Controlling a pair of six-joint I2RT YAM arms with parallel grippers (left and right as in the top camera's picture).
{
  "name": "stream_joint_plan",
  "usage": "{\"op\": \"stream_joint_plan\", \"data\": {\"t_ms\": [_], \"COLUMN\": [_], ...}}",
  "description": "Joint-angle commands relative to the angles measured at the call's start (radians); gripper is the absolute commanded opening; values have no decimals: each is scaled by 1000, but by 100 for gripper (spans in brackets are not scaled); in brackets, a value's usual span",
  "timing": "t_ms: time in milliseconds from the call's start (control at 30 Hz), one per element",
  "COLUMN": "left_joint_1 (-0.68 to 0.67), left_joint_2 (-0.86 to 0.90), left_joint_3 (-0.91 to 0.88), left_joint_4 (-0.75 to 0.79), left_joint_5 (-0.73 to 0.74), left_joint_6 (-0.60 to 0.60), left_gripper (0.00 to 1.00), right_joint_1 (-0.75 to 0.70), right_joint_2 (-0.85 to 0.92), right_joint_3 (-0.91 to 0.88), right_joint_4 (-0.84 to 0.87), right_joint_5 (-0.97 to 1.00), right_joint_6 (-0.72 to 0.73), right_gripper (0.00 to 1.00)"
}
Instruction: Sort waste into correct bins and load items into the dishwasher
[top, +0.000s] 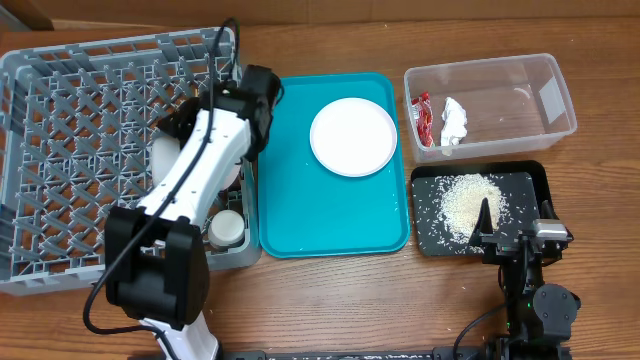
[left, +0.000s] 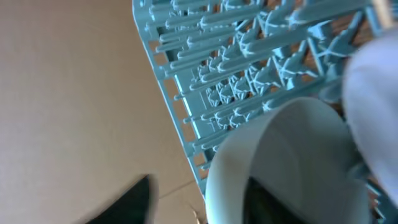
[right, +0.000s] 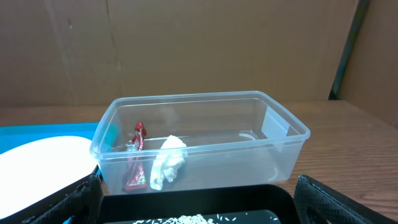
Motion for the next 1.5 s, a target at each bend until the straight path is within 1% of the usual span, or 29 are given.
{"op": "stream_joint_plan", "data": {"t_ms": [0,133,267,300,400,433,467,533,567,600,633,667,700,733,800,833,1033,1100,1233,1267,1333,1367,1467], "left_joint_1": [-53,-85,-137,-151,-198,-225,-238,-256,-258,-256,-249,-238,-221,-198,-153,-132,27,93,151,178,218,245,336], "left_joint_2": [13,13,13,13,13,13,13,13,13,12,12,12,11,3,-15,-26,-150,-190,-203,-203,-203,-203,-203], "left_joint_3": [-3,40,176,220,359,427,454,488,510,520,528,537,546,549,548,548,548,537,484,444,418,410,409], "left_joint_4": [4,-17,-128,-149,-187,-192,-194,-194,-193,-196,-208,-228,-251,-271,-294,-298,-362,-401,-440,-433,-433,-435,-441], "left_joint_5": [11,35,208,283,579,763,858,966,1021,1033,1032,1028,1029,1030,1035,1041,1062,1041,984,962,911,902,911], "left_joint_6": [-21,-188,-261,-265,-264,-265,-262,-256,-271,-320,-375,-446,-520,-582,-644,-654,-654,-652,-653,-657,-706,-723,-725], "left_gripper": [100,100,100,100,100,100,100,100,59,45,38,29,12,4,4,4,4,4,4,5,4,4,4], "right_joint_1": [-1,-1,-1,-1,-1,-1,-1,-1,-1,-1,-1,-1,-1,-1,-1,-1,-1,-1,-1,-1,-1,-1,-1], "right_joint_2": [-8,-8,-8,-8,-8,-8,-8,-8,-8,-8,-8,-8,-8,-8,-8,-8,-8,-8,-8,-8,-8,-8,-8], "right_joint_3": [-10,-10,-10,-10,-10,-10,-10,-10,-10,-10,-10,-10,-10,-10,-10,-10,-10,-10,-10,-10,-10,-10,-10], "right_joint_4": [6,6,6,6,6,6,6,6,6,6,6,6,6,6,6,6,6,6,6,6,6,6,6], "right_joint_5": [1,1,1,1,1,1,1,1,1,1,1,1,1,1,1,1,1,1,1,1,1,1,1], "right_joint_6": [-4,-4,-4,-4,-4,-4,-4,-4,-4,-4,-4,-4,-4,-4,-4,-4,-4,-4,-4,-4,-4,-4,-4], "right_gripper": [100,100,100,100,100,100,100,100,100,100,100,100,100,100,100,100,100,100,100,100,100,100,100]}}
